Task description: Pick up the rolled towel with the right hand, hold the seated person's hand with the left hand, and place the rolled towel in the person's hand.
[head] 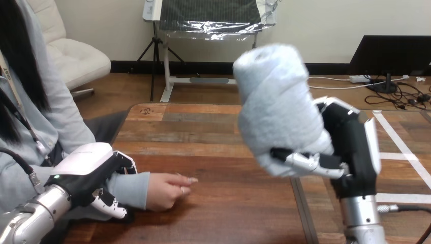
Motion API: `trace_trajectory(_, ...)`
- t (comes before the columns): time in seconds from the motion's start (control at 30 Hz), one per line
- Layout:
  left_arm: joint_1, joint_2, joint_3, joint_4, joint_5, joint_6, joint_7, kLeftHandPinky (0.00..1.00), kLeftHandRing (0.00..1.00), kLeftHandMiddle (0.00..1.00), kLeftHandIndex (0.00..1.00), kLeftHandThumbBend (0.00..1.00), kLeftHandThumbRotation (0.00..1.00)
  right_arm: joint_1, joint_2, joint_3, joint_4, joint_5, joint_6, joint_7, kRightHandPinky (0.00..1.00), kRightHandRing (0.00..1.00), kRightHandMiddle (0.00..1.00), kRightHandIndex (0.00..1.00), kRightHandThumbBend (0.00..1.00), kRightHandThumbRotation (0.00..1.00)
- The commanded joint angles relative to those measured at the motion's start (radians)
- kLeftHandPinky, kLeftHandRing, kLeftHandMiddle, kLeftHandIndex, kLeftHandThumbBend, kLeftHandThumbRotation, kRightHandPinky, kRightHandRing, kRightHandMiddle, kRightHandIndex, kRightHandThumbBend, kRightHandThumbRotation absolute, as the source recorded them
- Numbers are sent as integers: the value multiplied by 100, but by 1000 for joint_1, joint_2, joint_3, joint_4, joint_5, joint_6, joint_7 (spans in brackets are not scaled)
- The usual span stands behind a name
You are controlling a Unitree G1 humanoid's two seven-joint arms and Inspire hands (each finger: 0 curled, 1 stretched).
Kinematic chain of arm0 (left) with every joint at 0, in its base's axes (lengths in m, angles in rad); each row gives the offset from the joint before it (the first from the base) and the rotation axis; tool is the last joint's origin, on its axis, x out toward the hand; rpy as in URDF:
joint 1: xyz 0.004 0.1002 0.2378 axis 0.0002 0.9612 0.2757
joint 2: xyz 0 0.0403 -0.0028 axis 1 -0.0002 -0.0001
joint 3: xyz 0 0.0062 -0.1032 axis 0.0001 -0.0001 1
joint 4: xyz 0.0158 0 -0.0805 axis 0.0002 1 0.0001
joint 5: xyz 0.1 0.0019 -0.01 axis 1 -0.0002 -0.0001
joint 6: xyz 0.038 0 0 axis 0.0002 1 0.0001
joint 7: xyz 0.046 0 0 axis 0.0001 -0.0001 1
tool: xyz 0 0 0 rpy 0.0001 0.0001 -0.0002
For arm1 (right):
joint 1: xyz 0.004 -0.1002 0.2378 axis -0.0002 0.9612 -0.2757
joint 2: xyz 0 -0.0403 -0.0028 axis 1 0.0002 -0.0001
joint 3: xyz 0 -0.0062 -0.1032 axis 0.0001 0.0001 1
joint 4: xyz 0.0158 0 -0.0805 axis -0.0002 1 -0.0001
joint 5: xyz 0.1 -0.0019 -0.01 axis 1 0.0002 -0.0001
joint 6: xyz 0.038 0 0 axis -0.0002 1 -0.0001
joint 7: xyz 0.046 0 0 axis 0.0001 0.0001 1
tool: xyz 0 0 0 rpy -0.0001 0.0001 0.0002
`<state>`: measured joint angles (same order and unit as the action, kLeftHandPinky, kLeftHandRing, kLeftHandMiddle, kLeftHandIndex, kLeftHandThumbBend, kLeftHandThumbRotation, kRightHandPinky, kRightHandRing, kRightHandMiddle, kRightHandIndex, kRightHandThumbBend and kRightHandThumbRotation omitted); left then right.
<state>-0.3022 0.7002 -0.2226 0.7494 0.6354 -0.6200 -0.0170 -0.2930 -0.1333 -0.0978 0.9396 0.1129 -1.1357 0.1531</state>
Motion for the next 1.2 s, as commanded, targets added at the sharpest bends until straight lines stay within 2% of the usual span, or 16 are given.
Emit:
trace_trajectory(0.0,-26,-19,-10,-43,-19,-10,7,29,33,39,39,82,0,-55,2,-18,26,-32,-7,-30,25,30,41,44,74,0)
trace_trajectory(0.5,-38,-9,11,-65,-40,-27,11,24,29,36,36,82,0,-69,6,-13,100,-126,-28,-93,25,31,40,45,75,0)
trace_trajectory(0.6,-40,-6,16,-78,-46,-19,1,24,29,36,37,82,0,-70,0,-9,109,-163,-30,-120,25,30,40,45,76,0)
trace_trajectory(1.0,-49,11,33,-127,-71,-9,-32,24,29,36,36,81,0,-73,0,5,132,-235,-28,-182,25,30,40,45,77,0)
trace_trajectory(1.17,-50,17,39,-152,-82,-4,-40,23,29,36,36,80,0,-74,6,9,141,-235,-21,-180,25,30,40,45,77,0)
